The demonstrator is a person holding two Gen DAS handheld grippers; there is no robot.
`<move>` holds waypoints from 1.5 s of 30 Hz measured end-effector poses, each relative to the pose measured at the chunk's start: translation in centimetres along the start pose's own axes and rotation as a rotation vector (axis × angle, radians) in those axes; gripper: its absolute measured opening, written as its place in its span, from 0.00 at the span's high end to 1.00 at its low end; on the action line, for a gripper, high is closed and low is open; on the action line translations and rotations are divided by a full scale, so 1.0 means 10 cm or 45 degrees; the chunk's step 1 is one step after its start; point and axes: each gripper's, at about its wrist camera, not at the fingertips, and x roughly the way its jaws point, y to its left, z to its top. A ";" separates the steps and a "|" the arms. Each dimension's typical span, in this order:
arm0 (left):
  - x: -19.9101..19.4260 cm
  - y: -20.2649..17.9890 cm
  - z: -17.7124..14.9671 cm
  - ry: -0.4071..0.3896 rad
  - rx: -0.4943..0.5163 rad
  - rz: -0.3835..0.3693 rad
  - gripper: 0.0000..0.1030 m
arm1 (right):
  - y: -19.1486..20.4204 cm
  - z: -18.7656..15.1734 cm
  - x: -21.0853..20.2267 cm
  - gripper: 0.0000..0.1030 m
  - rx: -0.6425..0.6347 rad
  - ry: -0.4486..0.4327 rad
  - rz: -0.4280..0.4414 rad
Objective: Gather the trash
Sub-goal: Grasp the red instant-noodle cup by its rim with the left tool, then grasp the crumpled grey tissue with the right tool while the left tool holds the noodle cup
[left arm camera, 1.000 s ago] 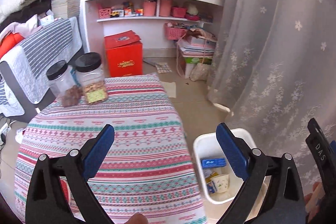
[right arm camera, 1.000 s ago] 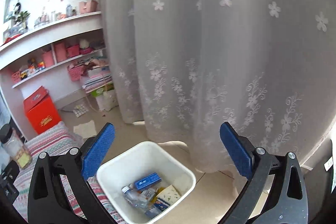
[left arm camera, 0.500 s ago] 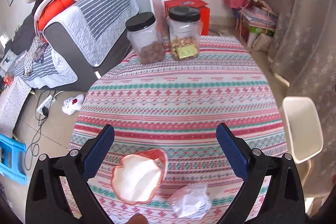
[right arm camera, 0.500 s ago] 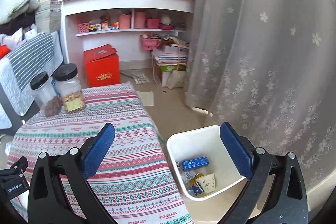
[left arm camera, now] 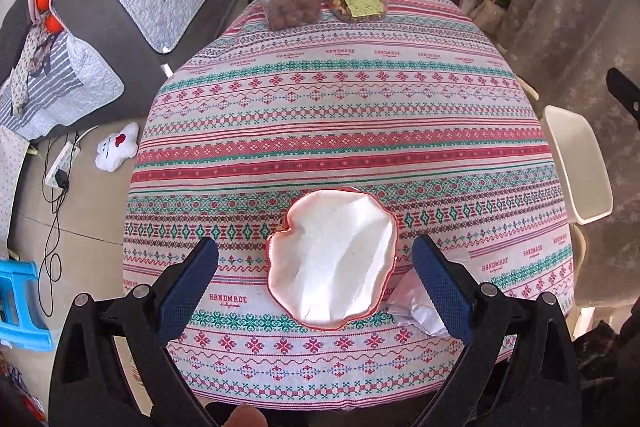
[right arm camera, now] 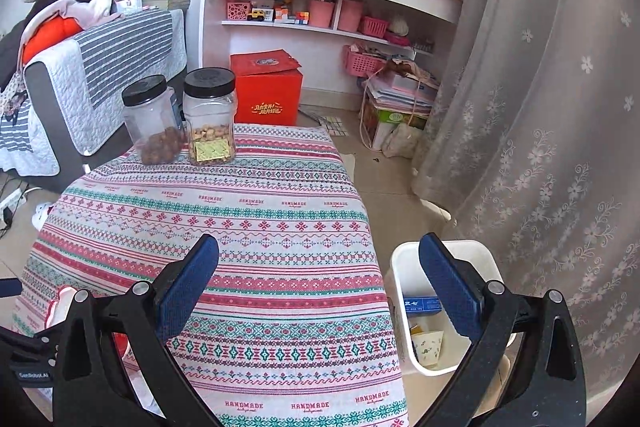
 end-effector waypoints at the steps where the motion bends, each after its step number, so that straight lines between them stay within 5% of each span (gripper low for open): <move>1: 0.01 -0.04 0.00 0.000 0.024 0.003 0.08 | 0.01 -0.01 0.03 0.07 -0.004 0.009 0.001; 9: 0.29 -0.16 -0.03 0.066 0.167 0.093 0.08 | 0.08 -0.07 0.14 0.07 -0.036 0.056 0.016; 19: 0.50 -0.07 -0.05 0.169 0.152 0.039 0.08 | 0.25 -0.15 0.19 0.07 -0.149 0.114 0.118; 20: 0.51 -0.05 -0.04 0.175 0.136 0.027 0.09 | 0.28 -0.16 0.21 0.07 -0.170 0.126 0.147; 21: 0.50 -0.04 -0.04 0.183 0.116 0.001 0.22 | 0.31 -0.18 0.21 0.07 -0.192 0.138 0.173; 25: 0.42 0.07 -0.03 0.178 0.030 -0.051 0.25 | 0.46 -0.30 0.24 0.07 -0.294 0.186 0.314; 31: 0.03 0.46 0.08 0.002 -0.172 -0.148 0.25 | 0.76 -0.59 0.27 0.07 -0.422 0.384 0.617; 34: -0.10 0.61 0.13 -0.052 -0.230 -0.187 0.25 | 0.85 -0.75 0.43 0.07 -0.324 0.557 0.718; 38: -0.19 0.71 0.15 -0.088 -0.259 -0.221 0.25 | 0.89 -0.97 0.72 0.09 -0.134 0.804 0.757; 45: -0.11 0.83 0.16 -0.050 -0.273 -0.197 0.25 | 0.98 -1.15 0.79 0.16 -0.044 0.939 0.835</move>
